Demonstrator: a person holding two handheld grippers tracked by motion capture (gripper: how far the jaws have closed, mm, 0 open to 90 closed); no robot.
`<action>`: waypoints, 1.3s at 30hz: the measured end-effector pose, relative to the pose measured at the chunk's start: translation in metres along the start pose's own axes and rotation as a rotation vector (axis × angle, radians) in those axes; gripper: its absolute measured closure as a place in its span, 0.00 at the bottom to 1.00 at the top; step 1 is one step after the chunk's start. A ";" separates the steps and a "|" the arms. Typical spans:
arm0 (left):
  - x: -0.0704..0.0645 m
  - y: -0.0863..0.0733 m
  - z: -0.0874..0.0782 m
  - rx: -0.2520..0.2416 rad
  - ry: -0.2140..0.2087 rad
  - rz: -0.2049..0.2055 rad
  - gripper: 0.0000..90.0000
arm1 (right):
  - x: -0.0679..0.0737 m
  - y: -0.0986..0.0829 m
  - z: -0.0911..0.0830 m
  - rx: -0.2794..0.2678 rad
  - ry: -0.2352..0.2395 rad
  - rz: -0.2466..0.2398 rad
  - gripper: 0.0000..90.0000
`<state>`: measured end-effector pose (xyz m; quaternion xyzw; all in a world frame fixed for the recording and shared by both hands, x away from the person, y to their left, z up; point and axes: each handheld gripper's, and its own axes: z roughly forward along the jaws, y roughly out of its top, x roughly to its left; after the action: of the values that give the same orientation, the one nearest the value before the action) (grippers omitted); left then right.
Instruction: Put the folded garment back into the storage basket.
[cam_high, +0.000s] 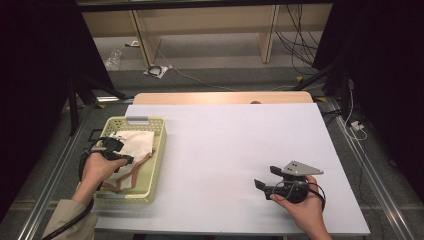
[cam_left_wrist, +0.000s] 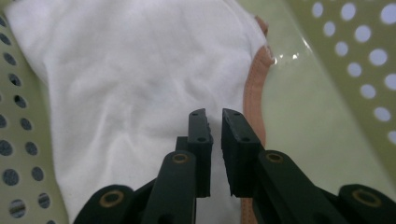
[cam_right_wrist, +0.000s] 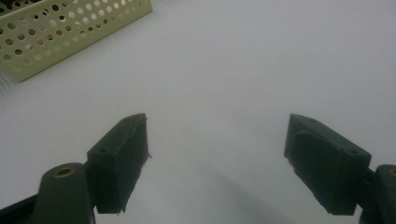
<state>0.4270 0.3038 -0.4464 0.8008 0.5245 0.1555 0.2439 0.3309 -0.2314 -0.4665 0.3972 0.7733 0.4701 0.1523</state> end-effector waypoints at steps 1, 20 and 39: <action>0.000 0.000 -0.001 -0.023 0.000 -0.002 0.84 | 0.000 0.000 0.000 0.000 0.000 0.000 0.25; -0.019 0.004 -0.021 -0.268 -0.122 0.007 0.43 | 0.001 0.001 0.000 -0.006 0.004 -0.007 0.25; -0.053 0.001 -0.034 -0.384 -0.254 0.073 0.28 | 0.001 0.001 0.000 -0.016 0.011 -0.007 0.25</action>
<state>0.3894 0.2621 -0.4169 0.7712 0.4211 0.1591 0.4501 0.3303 -0.2306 -0.4655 0.3909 0.7716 0.4780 0.1528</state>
